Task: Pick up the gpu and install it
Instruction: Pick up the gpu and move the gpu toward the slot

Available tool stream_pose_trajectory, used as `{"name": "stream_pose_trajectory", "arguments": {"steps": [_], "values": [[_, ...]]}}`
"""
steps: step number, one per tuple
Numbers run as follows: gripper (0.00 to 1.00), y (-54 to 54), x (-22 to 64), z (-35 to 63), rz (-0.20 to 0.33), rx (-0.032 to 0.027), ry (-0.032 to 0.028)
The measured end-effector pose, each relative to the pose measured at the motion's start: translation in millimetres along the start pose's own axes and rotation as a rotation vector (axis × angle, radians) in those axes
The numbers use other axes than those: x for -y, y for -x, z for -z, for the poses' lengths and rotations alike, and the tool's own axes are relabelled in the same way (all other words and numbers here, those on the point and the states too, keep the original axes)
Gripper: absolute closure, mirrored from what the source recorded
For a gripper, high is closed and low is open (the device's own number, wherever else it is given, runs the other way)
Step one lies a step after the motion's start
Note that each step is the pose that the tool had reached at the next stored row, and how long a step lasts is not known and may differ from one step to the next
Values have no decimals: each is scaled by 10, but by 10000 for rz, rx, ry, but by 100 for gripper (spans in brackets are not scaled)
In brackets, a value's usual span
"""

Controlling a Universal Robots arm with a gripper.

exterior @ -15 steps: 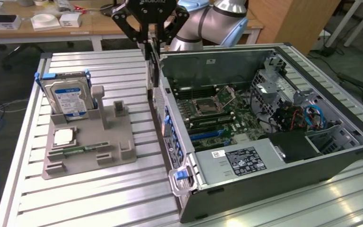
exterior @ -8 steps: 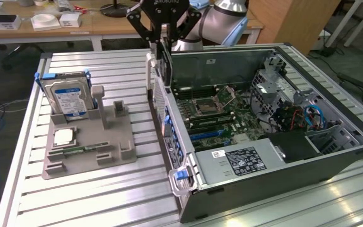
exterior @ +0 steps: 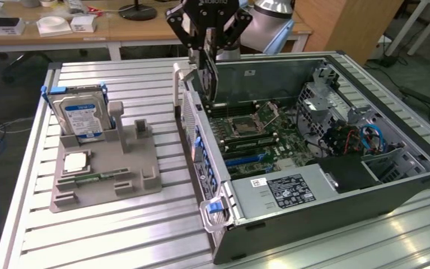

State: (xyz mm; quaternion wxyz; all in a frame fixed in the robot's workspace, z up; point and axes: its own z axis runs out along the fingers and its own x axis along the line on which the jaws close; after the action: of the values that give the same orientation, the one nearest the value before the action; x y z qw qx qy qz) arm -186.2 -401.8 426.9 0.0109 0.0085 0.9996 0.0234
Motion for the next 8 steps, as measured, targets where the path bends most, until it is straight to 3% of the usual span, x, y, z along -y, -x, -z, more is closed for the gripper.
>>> {"name": "stream_pose_trajectory", "arguments": {"steps": [8], "values": [[74, 224, -4, -5, -31, 1, -1]]}}
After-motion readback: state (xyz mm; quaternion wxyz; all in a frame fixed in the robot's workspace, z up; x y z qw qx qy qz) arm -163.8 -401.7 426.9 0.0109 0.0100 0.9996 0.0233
